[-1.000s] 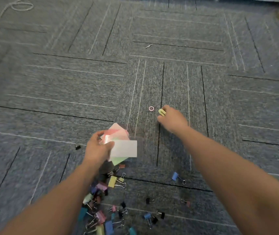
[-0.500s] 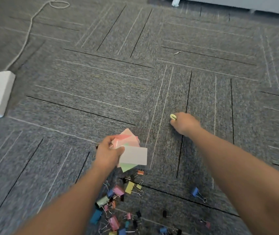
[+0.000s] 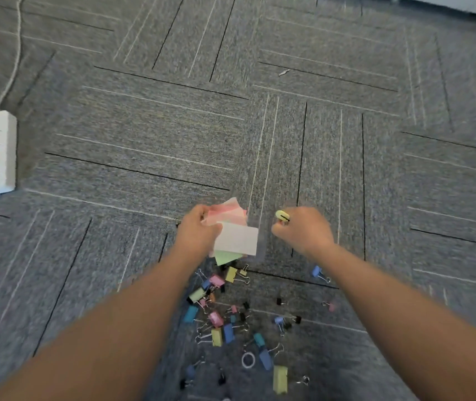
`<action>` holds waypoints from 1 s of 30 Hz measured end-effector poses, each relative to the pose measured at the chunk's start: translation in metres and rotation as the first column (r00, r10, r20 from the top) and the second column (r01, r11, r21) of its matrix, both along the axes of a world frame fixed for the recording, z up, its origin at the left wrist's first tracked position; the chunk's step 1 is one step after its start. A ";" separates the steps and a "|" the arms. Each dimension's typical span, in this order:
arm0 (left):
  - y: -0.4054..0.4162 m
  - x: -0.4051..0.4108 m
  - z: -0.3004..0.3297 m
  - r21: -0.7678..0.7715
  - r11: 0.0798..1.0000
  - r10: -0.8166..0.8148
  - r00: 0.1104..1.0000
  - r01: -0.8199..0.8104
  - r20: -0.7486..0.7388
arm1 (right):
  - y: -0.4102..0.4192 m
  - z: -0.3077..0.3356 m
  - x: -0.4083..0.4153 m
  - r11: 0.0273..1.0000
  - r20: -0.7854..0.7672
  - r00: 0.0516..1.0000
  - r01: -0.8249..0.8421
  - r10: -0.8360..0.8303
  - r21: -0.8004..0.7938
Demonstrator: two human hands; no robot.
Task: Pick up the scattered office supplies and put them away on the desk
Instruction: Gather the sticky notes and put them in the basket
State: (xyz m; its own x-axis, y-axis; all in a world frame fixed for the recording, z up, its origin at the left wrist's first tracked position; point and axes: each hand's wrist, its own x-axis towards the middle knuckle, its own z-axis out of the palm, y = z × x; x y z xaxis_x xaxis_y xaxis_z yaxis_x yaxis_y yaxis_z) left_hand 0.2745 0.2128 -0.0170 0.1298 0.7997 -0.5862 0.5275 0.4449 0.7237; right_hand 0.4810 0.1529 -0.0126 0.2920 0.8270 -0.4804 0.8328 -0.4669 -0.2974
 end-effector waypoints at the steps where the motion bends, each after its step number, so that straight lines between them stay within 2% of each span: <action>1: -0.007 -0.010 0.015 -0.012 1.000 0.006 1.000 -0.006 -0.015 | -0.005 0.021 -0.012 0.999 0.036 0.999 -0.035 0.036 -0.025; 6: -0.036 -0.072 0.107 -0.029 0.991 0.128 0.983 -0.133 -0.128 | -0.017 0.133 -0.068 0.953 0.138 0.947 -0.275 0.291 -0.125; 12: -0.050 -0.148 0.261 -0.024 0.950 0.307 0.943 -0.312 -0.133 | -0.003 0.298 -0.129 0.841 0.173 0.823 -0.523 0.541 -0.140; 16: -0.049 -0.199 0.383 0.053 0.893 0.450 0.882 -0.447 -0.139 | 0.017 0.414 -0.174 0.780 0.168 0.765 -0.623 0.622 -0.050; 21: -0.067 -0.260 0.524 0.107 0.738 0.673 0.738 -0.667 -0.043 | 0.029 0.544 -0.246 0.694 0.138 0.695 -0.717 0.706 0.059; 30: -0.101 -0.421 0.676 0.145 0.412 0.897 0.428 -0.900 0.107 | 0.059 0.703 -0.432 0.515 0.207 0.565 -0.820 0.799 0.250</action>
State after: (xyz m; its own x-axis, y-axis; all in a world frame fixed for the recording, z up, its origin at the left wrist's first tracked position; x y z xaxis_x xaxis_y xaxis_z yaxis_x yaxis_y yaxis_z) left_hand -0.1469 0.1119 0.6591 -0.7144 0.5388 -0.4466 -0.1120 0.5419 0.8330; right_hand 0.0489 0.2123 0.6905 -0.5580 0.8084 -0.1875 0.8255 0.5175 -0.2255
